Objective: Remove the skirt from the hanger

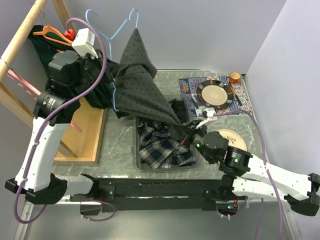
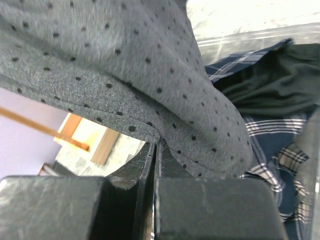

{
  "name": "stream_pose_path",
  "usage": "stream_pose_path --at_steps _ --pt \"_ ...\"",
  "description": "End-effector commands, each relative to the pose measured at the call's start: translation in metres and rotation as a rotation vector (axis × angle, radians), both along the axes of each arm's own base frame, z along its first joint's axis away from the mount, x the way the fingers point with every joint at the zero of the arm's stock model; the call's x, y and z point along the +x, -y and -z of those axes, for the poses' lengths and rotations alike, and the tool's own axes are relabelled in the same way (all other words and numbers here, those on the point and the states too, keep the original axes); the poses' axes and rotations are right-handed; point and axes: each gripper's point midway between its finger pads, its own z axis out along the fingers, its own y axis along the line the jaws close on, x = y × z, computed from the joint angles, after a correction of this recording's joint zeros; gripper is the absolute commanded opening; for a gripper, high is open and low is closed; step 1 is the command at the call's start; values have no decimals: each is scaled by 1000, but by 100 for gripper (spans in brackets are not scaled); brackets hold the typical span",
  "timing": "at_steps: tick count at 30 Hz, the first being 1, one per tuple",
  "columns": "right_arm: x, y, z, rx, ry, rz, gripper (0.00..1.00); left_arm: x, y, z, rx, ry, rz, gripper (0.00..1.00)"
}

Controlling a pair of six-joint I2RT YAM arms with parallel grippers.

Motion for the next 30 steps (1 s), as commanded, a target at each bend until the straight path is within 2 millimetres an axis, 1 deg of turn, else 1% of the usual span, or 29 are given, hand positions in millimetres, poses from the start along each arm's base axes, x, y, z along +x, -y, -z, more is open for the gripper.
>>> stream_pose_path --at_steps 1,2,3,4,6,7,8,10,11,13,14,15,19,21,23,24,25,26,27,28,29,30 --pt "9 -8 19 -78 -45 15 0 -16 -28 -75 -28 236 -81 1" --pt "9 -12 25 -73 -59 17 0 -20 -30 -81 -30 250 -85 1" --pt "8 -18 35 -83 -78 -2 0 -22 -32 -84 -30 257 -90 1" --pt "6 -20 50 -81 -108 -9 0 -24 -34 -87 -32 267 -95 1" --pt "3 -25 67 -77 -143 -21 0 -27 -40 -98 -26 285 -116 1" --pt "1 -24 83 -80 -176 -14 0 -28 -42 -102 -21 290 -123 1" --pt "0 -23 88 -78 -187 -12 0 -32 -44 -115 -32 315 -126 1" --pt "-3 -20 101 -85 -205 -9 0 -35 -43 -121 -38 321 -117 1" --pt "-4 -19 99 -80 -201 -8 0 -39 -42 -128 -49 339 -101 1" --pt "-5 -14 104 -88 -213 3 0 -47 -41 -138 -80 368 -84 1" --pt "-6 -13 102 -81 -211 2 0 -45 -38 -133 -81 360 -76 1" --pt "-8 -12 102 -79 -214 2 0 -46 -37 -136 -92 372 -68 1" --pt "-10 -5 93 -48 -203 5 0 -41 -32 -120 -101 339 -51 1" --pt "-8 3 85 -26 -197 45 0 -41 -31 -117 -100 332 -51 1" --pt "-5 17 81 -31 -197 101 0 -41 -32 -116 -95 329 -53 1" --pt "-2 22 68 -29 -161 122 0 -42 -32 -117 -91 331 -52 1" --pt "1 25 53 -12 -131 131 0 -44 -35 -122 -87 344 -60 1" --pt "3 27 34 14 -90 132 0 -45 -36 -120 -79 338 -65 1" --pt "4 26 2 17 -15 103 0 -45 -38 -121 -76 339 -73 1" --pt "5 25 -23 49 35 92 0 -45 -41 -120 -66 341 -86 1" --pt "7 23 -41 17 93 72 0 -45 -42 -119 -61 341 -91 1" --pt "4 22 -82 75 150 43 0 -45 -43 -118 -57 339 -97 1"
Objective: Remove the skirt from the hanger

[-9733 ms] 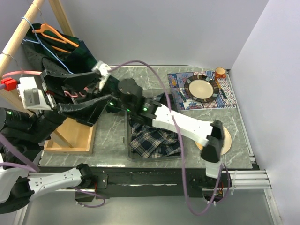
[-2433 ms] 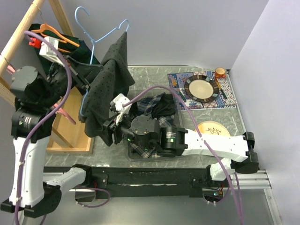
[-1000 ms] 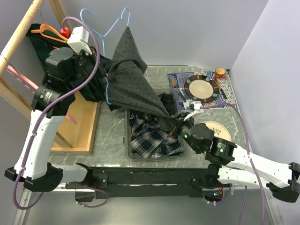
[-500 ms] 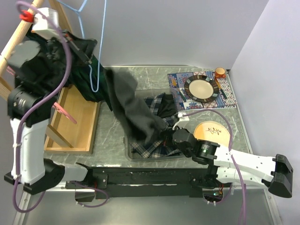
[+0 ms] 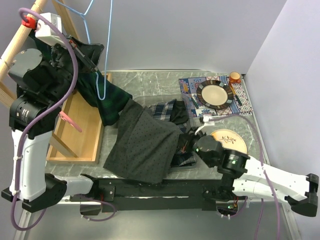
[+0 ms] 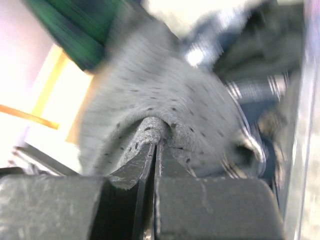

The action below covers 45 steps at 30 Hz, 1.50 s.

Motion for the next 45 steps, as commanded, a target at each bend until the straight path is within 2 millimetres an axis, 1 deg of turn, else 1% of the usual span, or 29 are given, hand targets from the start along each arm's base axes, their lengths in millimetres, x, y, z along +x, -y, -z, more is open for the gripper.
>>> stream_pose_path --at_steps 1,2,3,4,5,6,8,11,12,14,15,16,17,18,21,23,24,26,30,33,34,35,37,38,40,41,43,44,45 --pt "13 4 -161 189 313 7 0 -11 -13 -16 0 62 -41 1" --pt "11 2 -182 213 351 -15 0 -10 -13 -13 6 56 -43 1" --pt "7 4 -215 241 415 -32 0 -10 -14 -11 9 52 -46 1" --pt "4 0 -235 270 458 -62 0 -9 -14 -8 13 44 -51 1" --pt "7 -8 -239 245 469 -73 0 -9 -15 -7 11 39 -56 1" --pt "7 -6 -259 246 521 -71 0 -9 -16 -5 9 32 -57 1" --pt "14 -13 -265 229 556 -56 0 -9 -14 -5 -1 27 -47 1" --pt "25 -13 -279 197 598 -10 0 -16 -12 -8 -2 40 -24 1" --pt "23 -9 -298 200 635 -5 0 -19 -12 -10 -4 49 -18 1" --pt "29 -15 -311 182 664 0 0 -25 -14 -15 -10 70 -11 1" --pt "28 -10 -329 187 697 15 0 -27 -14 -17 -11 76 -9 1" --pt "29 -9 -339 195 717 24 0 -30 -15 -20 -14 85 -7 1" --pt "34 -14 -342 184 723 33 0 -31 -15 -21 -13 87 -3 1" --pt "34 -8 -355 187 752 52 0 -32 -14 -21 -10 87 -1 1" --pt "41 -6 -373 169 807 106 0 -33 -14 -24 -8 92 2 1" --pt "46 -8 -378 149 822 121 0 -34 -15 -28 -9 102 2 1" --pt "44 -4 -390 165 839 130 0 -35 -14 -29 -8 102 5 1" --pt "45 -5 -399 167 854 134 0 -36 -14 -30 -13 107 10 1" --pt "50 -9 -398 179 852 154 0 -32 -13 -21 -6 103 6 1" --pt "60 -27 -365 135 784 122 0 -28 -13 -13 11 86 -1 1" --pt "59 -28 -356 148 771 116 0 -28 -13 -12 14 83 0 1" --pt "65 -44 -318 135 711 81 0 -28 -12 -11 15 81 0 1" --pt "65 -55 -290 171 664 47 0 -27 -12 -9 17 80 0 1" --pt "68 -69 -257 186 597 12 0 -27 -12 -9 18 82 -1 1" --pt "70 -86 -227 267 505 -32 0 -24 -13 -5 21 78 -10 1" --pt "70 -99 -191 254 446 -83 0 -24 -13 -3 21 76 -13 1" --pt "71 -116 -151 278 372 -115 0 -20 -13 1 25 69 -21 1" --pt "71 -122 -104 271 280 -121 0 -19 -13 2 30 66 -23 1" --pt "73 -128 -75 267 225 -117 0 -17 -13 4 33 59 -25 1"
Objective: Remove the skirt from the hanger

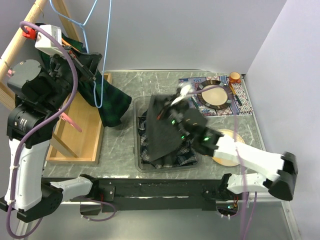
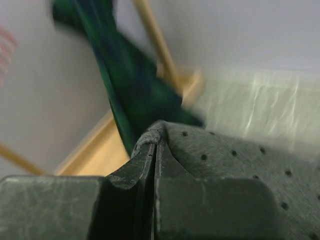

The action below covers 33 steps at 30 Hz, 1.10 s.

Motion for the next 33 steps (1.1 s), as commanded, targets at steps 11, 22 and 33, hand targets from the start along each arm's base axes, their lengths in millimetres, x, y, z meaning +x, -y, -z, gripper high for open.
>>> stream_pose_path --at_steps 11,22,33 --pt "-23 -26 242 56 -611 -52 0 -4 -4 -8 6 43 -7 1" --pt "-46 -7 144 128 -537 -141 47 -10 -2 -1 -5 42 14 1" --pt "32 17 94 47 -387 91 40 -6 0 7 4 17 14 1"
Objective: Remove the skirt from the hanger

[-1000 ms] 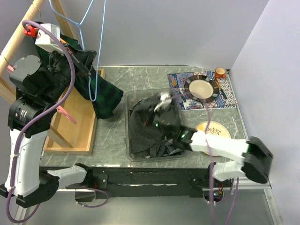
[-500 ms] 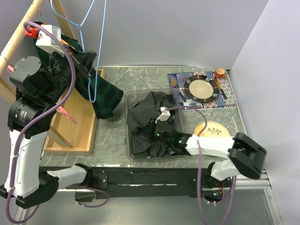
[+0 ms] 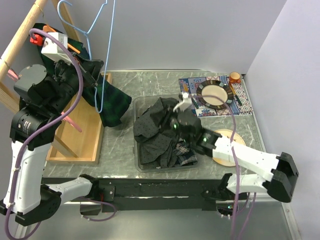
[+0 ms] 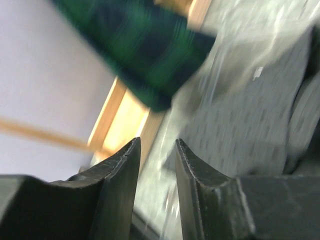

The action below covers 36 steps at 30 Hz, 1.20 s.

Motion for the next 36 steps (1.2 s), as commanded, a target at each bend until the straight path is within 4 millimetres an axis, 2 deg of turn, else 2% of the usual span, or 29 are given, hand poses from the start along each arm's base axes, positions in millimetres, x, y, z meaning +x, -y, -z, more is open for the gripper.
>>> stream_pose_path --at_steps 1,3,4,5,6,8,11,12,14,16,17,18,19,20,22,23,24,26,27,29,30,31,32,33,34,35,36 --pt "50 18 12 -125 12 147 38 -4 1 -15 -26 49 15 1" --pt "59 19 46 -164 -35 161 36 -4 3 -13 -19 40 26 1" --pt "55 22 75 -186 -86 168 34 -4 4 -12 -15 35 29 1" --pt "53 21 93 -193 -116 160 33 -2 5 -9 -11 27 29 1" --pt "52 16 118 -194 -166 155 33 -1 5 -7 -9 21 29 1" --pt "40 14 177 -253 -278 120 32 1 5 -3 -6 9 25 1" --pt "40 7 210 -321 -340 95 32 -3 4 1 -18 3 27 1" --pt "40 12 213 -375 -346 92 32 -2 -1 1 -28 6 -1 1" --pt "47 6 180 -355 -289 86 34 -4 -4 4 -47 12 -14 1" --pt "53 11 150 -363 -225 107 39 -3 -7 7 -66 2 -33 1" --pt "54 16 118 -331 -172 122 42 -3 -9 8 -70 -10 -44 1" --pt "57 23 101 -349 -140 143 49 -3 -9 10 -76 -20 -50 1" --pt "56 27 85 -340 -115 154 52 -2 -12 10 -92 -29 -63 1" --pt "52 31 57 -304 -72 155 55 -2 -13 11 -103 -37 -71 1" --pt "44 30 20 -277 13 119 62 -1 -13 11 -134 -45 -75 1" --pt "35 31 -10 -233 78 97 64 -3 -13 9 -146 -41 -72 1" --pt "23 21 -36 -224 161 53 69 -4 -12 6 -160 -32 -68 1" --pt "6 22 -73 -229 272 56 73 -7 -9 1 -185 -28 -45 1" --pt "-16 7 -107 -218 393 12 75 -8 -8 -3 -192 -20 -36 1" --pt "-30 4 -135 -222 486 20 76 -10 -5 -7 -218 -24 -19 1" --pt "-39 0 -161 -218 570 9 77 -10 -4 -8 -230 -26 -14 1" --pt "-56 -10 -172 -198 612 -28 77 -10 -4 -8 -251 -32 -14 1" --pt "-64 -16 -180 -215 665 -41 77 -9 -4 -8 -260 -36 -15 1" --pt "-70 -17 -200 -215 749 -33 76 -9 -5 -8 -269 -38 -22 1" --pt "-85 -25 -208 -206 788 -61 76 -8 -5 -8 -280 -44 -28 1" --pt "-88 -34 -210 -226 817 -67 76 -7 -6 -7 -286 -47 -34 1" --pt "-92 -34 -229 -215 859 -56 75 -6 -8 -7 -291 -48 -45 1"
